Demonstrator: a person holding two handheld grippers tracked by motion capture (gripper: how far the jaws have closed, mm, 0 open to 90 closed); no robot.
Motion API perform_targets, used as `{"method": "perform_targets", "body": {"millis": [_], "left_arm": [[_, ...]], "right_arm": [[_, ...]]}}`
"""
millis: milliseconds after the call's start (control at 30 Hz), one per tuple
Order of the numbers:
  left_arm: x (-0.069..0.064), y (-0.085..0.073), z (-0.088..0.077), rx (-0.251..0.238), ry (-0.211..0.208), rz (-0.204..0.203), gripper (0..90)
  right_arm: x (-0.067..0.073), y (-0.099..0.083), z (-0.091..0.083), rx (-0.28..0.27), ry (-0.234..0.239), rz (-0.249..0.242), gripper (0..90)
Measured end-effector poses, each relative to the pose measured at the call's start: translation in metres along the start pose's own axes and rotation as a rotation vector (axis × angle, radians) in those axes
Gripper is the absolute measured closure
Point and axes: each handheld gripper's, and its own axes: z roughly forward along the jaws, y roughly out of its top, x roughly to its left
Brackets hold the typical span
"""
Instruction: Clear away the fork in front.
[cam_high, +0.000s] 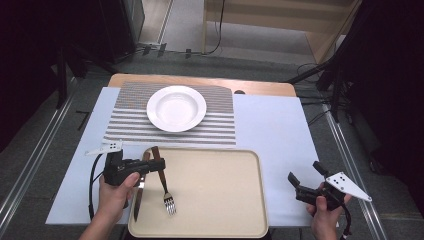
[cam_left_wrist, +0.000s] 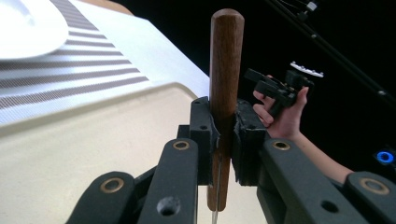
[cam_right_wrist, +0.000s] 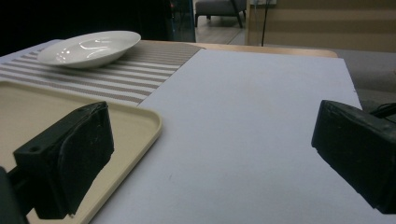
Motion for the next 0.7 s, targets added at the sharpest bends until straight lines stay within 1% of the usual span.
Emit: {"method": "perform_targets", "body": {"millis": [100,267,367,433,500,567,633,667,700], "left_arm": [[0.004,-0.002,0.002,0.019,-0.006,-0.009,79.5],[0.009,-0.002,0.005,0.039,0.007,-0.017,79.5],[0.013,-0.002,0.006,0.044,0.004,-0.031,79.5],[0.014,-0.002,0.006,0.05,0.01,-0.036,79.5],[0.016,-0.002,0.007,0.053,0.021,-0.038,79.3],[0.018,-0.002,0.007,0.058,0.046,-0.033,78.6],[0.021,-0.003,0.008,0.059,0.052,-0.035,78.0],[0.022,-0.003,0.009,0.065,0.068,-0.03,77.6],[0.023,-0.003,0.009,0.068,0.095,-0.019,76.9]], "right_arm": [[-0.001,-0.002,0.001,0.005,-0.001,0.001,0.0],[-0.004,-0.003,0.004,0.011,-0.007,0.005,0.0],[-0.005,-0.004,0.004,0.014,-0.008,0.007,0.0],[-0.006,-0.004,0.004,0.015,-0.011,0.008,0.0],[-0.007,-0.004,0.005,0.016,-0.014,0.007,0.0],[-0.007,-0.005,0.006,0.017,-0.016,0.011,0.0],[-0.008,-0.005,0.006,0.019,-0.018,0.014,0.0],[-0.009,-0.005,0.006,0.017,-0.015,0.017,0.0],[-0.009,-0.005,0.006,0.016,-0.012,0.026,0.0]]}}
